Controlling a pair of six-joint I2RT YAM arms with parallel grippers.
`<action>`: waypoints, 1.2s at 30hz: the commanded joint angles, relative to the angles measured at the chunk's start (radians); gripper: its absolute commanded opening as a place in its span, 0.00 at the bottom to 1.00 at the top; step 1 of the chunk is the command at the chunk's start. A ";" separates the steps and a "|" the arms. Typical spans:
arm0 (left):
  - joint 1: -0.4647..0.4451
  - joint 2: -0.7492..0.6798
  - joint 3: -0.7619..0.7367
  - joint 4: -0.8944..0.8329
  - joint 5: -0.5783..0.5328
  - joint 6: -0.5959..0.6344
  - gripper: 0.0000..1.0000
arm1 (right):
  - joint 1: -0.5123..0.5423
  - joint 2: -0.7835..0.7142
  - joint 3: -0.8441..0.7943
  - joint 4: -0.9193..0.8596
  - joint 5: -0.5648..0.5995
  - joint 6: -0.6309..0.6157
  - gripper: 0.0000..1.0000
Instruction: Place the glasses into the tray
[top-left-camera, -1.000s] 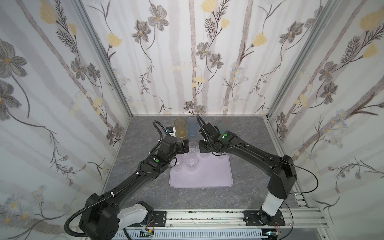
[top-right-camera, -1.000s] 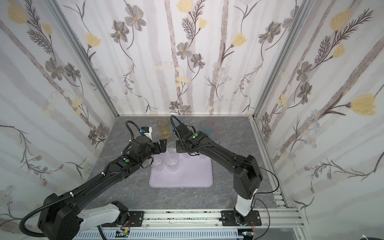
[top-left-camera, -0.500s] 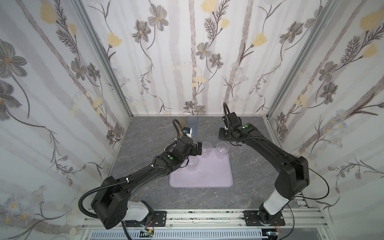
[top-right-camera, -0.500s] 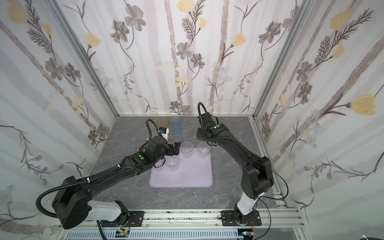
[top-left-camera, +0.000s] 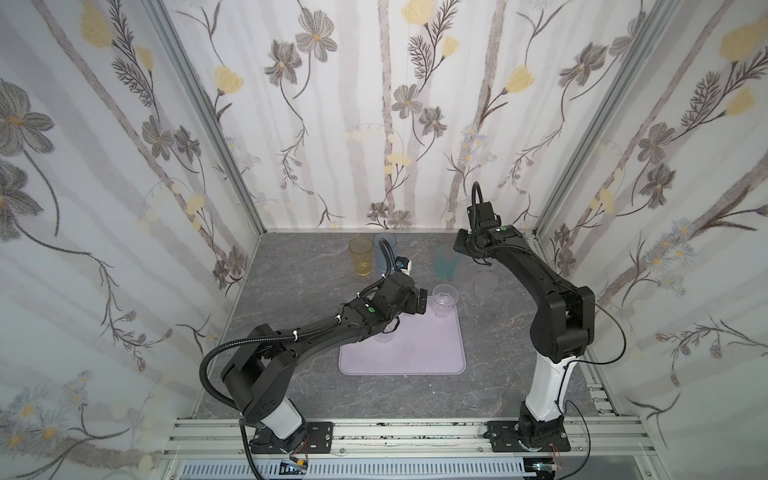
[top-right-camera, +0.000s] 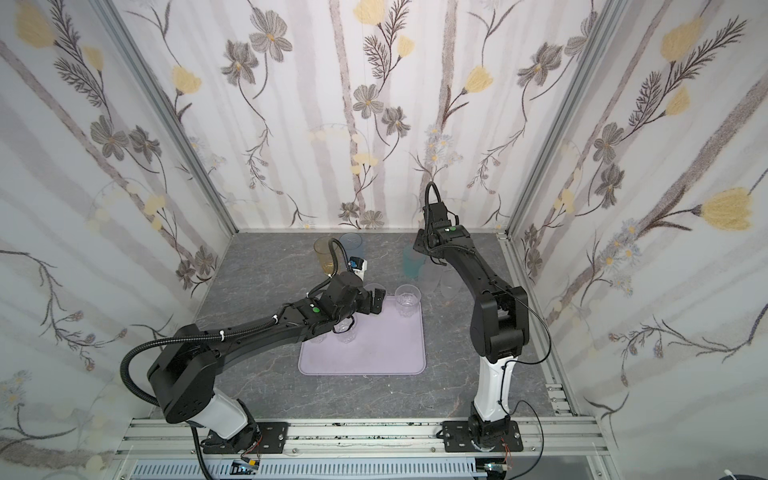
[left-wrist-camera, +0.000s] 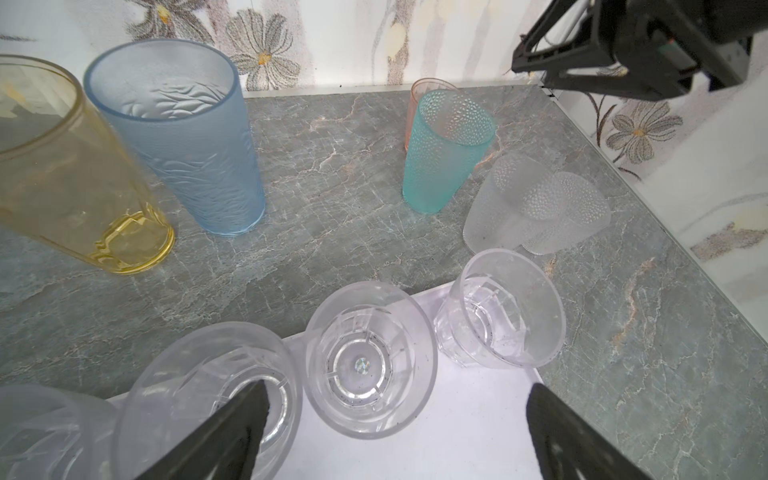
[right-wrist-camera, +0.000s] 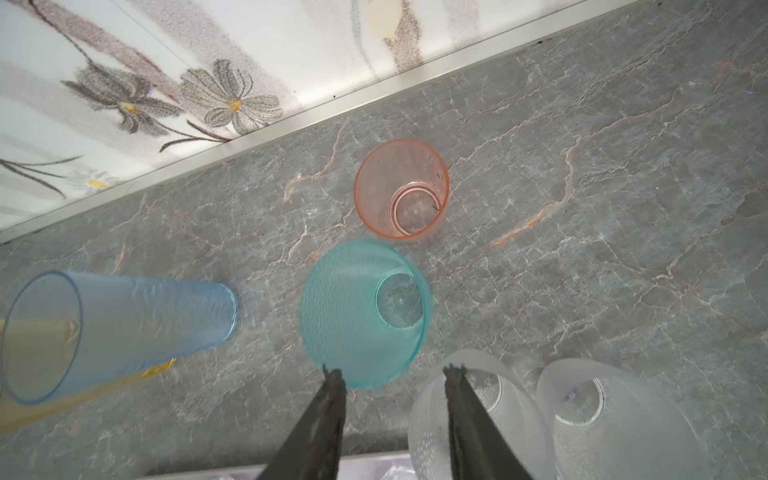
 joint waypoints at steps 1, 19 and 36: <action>-0.002 0.024 0.017 0.025 0.001 -0.006 1.00 | -0.013 0.063 0.052 0.018 -0.001 -0.001 0.42; 0.007 -0.014 0.014 0.023 -0.096 0.049 1.00 | -0.023 0.216 0.138 0.034 -0.070 -0.019 0.21; 0.297 -0.148 -0.016 -0.031 -0.001 -0.008 1.00 | 0.065 0.215 0.138 0.033 -0.050 -0.021 0.15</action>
